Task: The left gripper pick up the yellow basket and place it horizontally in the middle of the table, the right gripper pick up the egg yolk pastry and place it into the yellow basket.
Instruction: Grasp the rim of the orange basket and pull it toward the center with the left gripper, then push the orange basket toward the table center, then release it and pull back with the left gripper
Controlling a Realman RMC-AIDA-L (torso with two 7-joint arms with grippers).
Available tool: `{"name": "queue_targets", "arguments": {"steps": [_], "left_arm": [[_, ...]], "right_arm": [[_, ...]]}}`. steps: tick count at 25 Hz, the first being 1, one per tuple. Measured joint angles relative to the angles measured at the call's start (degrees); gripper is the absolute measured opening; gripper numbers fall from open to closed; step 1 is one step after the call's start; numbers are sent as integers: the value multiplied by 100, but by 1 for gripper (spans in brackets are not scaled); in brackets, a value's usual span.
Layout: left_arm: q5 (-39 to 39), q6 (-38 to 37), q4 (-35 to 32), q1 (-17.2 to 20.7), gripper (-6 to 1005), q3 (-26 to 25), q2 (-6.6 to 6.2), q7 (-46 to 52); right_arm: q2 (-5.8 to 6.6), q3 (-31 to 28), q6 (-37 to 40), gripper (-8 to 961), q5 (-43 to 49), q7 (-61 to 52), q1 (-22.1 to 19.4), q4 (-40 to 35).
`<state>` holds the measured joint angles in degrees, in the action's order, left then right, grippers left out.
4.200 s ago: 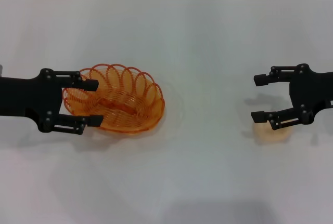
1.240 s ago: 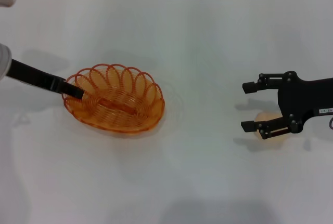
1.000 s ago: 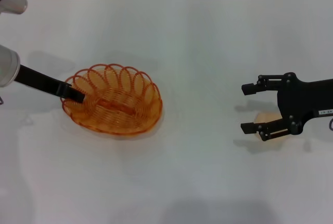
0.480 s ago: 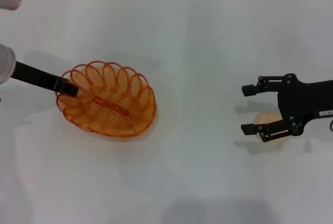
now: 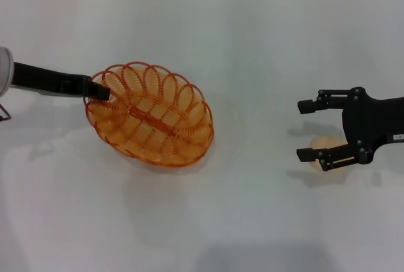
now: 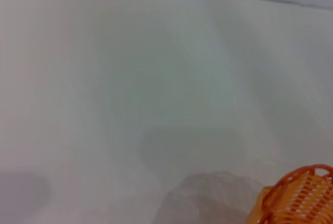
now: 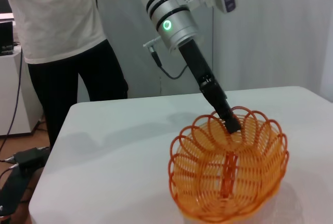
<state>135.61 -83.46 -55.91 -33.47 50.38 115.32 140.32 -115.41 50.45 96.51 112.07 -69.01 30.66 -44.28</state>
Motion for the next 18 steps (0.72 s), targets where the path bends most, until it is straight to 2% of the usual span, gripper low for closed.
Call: {"name": "queue_targets", "arguments": {"steps": [5, 10, 16, 18], "left_arm": [[-31, -59, -32, 32, 97, -1, 75, 768], [-40, -11, -56, 15, 98, 21, 204, 1670], [-36, 1, 31, -151, 97, 102, 346, 2575], [-16, 39, 89, -223, 97, 305, 378, 2841]], "right_arm": [[1, -1, 9, 857, -39, 170, -75, -18], [8, -1, 42, 857, -55, 261, -132, -23], [16, 3, 76, 858, -24, 493, -159, -26], [19, 5, 144, 858, -23, 570, -200, -28]]}}
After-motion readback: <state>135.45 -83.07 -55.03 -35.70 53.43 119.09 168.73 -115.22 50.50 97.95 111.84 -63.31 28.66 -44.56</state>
